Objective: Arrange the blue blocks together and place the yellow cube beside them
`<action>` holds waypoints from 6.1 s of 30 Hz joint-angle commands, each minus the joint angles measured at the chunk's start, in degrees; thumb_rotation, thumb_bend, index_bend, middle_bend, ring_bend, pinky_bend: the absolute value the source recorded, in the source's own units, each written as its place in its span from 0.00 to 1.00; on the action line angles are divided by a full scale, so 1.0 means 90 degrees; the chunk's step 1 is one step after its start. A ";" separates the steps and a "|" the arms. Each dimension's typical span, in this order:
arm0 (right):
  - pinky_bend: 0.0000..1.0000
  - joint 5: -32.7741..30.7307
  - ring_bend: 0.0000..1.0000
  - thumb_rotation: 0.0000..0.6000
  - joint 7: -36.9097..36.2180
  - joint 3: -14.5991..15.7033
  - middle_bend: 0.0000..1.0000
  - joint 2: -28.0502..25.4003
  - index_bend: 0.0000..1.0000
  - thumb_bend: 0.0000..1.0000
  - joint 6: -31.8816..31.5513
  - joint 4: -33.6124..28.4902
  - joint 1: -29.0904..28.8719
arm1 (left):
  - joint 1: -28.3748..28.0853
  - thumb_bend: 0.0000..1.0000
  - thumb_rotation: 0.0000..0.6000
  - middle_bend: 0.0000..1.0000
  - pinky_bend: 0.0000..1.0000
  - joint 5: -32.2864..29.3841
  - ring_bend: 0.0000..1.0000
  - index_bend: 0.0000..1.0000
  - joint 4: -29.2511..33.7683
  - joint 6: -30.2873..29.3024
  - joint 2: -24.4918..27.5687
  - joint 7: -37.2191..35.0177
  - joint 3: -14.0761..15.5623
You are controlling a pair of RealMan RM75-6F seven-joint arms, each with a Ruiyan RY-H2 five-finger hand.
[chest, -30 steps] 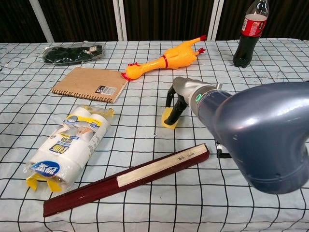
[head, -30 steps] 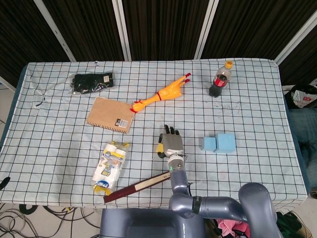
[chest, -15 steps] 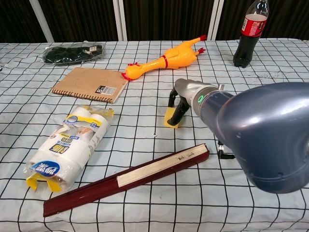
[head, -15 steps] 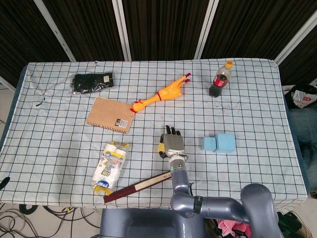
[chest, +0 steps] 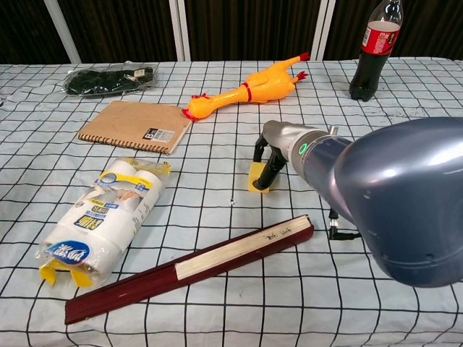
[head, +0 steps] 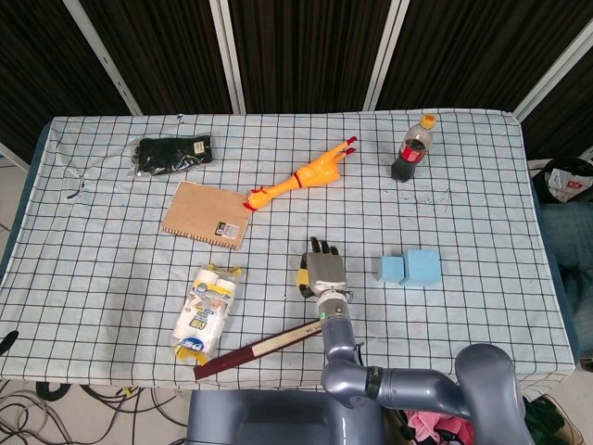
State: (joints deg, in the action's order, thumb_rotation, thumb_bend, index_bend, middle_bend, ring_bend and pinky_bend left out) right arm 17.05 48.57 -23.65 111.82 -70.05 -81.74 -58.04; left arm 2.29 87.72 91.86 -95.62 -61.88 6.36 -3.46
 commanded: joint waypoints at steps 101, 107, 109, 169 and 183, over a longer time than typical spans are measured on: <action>0.09 0.1702 0.00 1.00 -0.2230 0.1516 0.00 -0.2639 0.35 0.30 0.2165 -0.0184 0.1173 | 0.0003 0.04 1.00 0.06 0.00 -0.0149 0.00 0.21 0.0040 -0.0021 -0.0087 0.0324 -0.0086; 0.09 0.1655 0.00 1.00 -0.2208 0.1553 0.00 -0.2657 0.34 0.30 0.2158 -0.0233 0.1148 | 0.0000 0.04 1.00 0.06 0.00 -0.0156 0.00 0.21 0.0044 -0.0016 -0.0087 0.0338 -0.0089; 0.09 0.1664 0.00 1.00 -0.2207 0.1562 0.00 -0.2657 0.34 0.30 0.2138 -0.0238 0.1144 | -0.0001 0.04 1.00 0.06 0.00 -0.0160 0.00 0.21 0.0041 -0.0017 -0.0091 0.0347 -0.0092; 0.09 0.2475 0.00 1.00 -0.1723 0.2017 0.00 -0.2648 0.37 0.30 0.1634 -0.0684 0.1216 | -0.0004 0.04 1.00 0.06 0.00 -0.0175 0.00 0.21 0.0082 -0.0007 -0.0075 0.0359 -0.0094; 0.09 0.2459 0.00 1.00 -0.1703 0.1994 0.00 -0.2721 0.37 0.30 0.1667 -0.0700 0.1238 | -0.0005 0.04 1.00 0.06 0.00 -0.0182 0.00 0.21 0.0088 -0.0005 -0.0071 0.0364 -0.0097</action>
State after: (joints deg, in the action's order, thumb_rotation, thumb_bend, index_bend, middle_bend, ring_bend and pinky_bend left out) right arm 39.18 33.24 -5.70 87.33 -55.04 -88.05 -46.90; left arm 2.24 86.08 92.65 -95.66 -62.52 9.63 -4.33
